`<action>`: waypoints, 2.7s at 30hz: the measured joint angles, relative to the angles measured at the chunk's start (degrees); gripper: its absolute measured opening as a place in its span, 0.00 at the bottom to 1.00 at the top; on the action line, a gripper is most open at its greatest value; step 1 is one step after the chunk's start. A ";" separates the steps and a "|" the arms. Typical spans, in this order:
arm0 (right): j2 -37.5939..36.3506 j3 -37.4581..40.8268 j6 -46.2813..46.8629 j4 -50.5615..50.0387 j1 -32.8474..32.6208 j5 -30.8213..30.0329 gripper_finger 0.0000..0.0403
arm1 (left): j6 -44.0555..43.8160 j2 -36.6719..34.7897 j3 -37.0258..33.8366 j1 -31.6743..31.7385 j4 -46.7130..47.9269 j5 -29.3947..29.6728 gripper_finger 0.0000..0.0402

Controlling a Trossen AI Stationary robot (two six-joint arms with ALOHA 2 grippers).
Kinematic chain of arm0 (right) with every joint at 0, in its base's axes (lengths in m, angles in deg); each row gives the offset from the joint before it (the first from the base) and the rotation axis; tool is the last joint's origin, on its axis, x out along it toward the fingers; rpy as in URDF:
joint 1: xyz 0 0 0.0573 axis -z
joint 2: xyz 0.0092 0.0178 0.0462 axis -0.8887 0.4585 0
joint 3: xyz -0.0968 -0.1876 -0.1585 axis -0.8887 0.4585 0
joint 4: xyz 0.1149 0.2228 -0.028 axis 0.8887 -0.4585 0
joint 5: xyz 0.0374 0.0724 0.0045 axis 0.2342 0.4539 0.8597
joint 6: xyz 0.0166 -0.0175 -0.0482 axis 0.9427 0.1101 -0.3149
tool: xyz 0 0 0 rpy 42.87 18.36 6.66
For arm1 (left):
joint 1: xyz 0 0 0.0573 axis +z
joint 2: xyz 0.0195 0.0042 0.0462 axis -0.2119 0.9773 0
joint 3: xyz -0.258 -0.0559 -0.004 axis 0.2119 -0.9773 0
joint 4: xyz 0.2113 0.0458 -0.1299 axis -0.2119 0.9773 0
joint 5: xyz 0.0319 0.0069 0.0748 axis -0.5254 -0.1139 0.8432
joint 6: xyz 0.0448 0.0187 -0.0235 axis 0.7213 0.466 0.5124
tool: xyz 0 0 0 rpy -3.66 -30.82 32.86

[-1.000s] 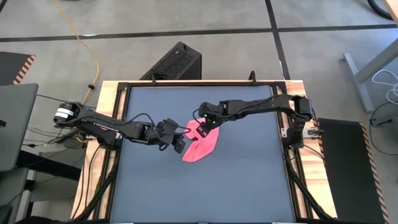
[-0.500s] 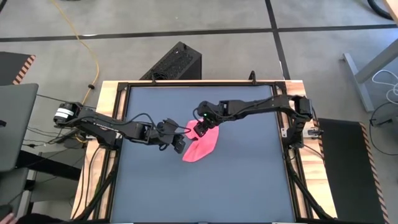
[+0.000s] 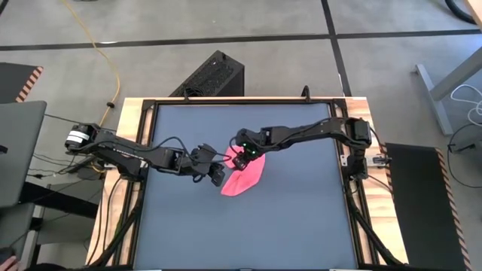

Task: Roll towel
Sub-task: Fold the pink towel

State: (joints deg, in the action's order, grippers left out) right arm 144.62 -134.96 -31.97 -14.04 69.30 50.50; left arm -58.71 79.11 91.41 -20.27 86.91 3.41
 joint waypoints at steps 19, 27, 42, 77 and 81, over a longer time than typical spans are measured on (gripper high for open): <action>-0.32 0.06 -2.11 -0.39 0.71 1.35 0.03 | -0.04 0.00 0.00 -0.02 -0.03 -0.25 0.11; -5.28 0.06 -4.44 -2.80 3.58 -1.45 0.02 | -0.05 0.00 0.00 -0.02 -0.03 -0.59 0.11; -23.24 -2.10 -9.02 0.10 7.54 -10.57 0.02 | 0.07 0.00 0.00 -0.02 -0.11 0.40 0.11; -25.43 -12.29 -14.10 18.13 -1.58 -2.99 0.02 | 17.74 -0.02 0.00 -0.19 -23.47 -1.25 0.12; -25.44 -16.53 -20.10 18.02 -6.94 -3.27 0.02 | 16.38 -0.02 0.00 -0.28 -22.63 -1.89 0.12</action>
State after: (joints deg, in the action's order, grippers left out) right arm 119.19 -151.49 -52.07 3.99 62.36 47.23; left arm -42.33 79.09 91.41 -20.55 64.27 1.52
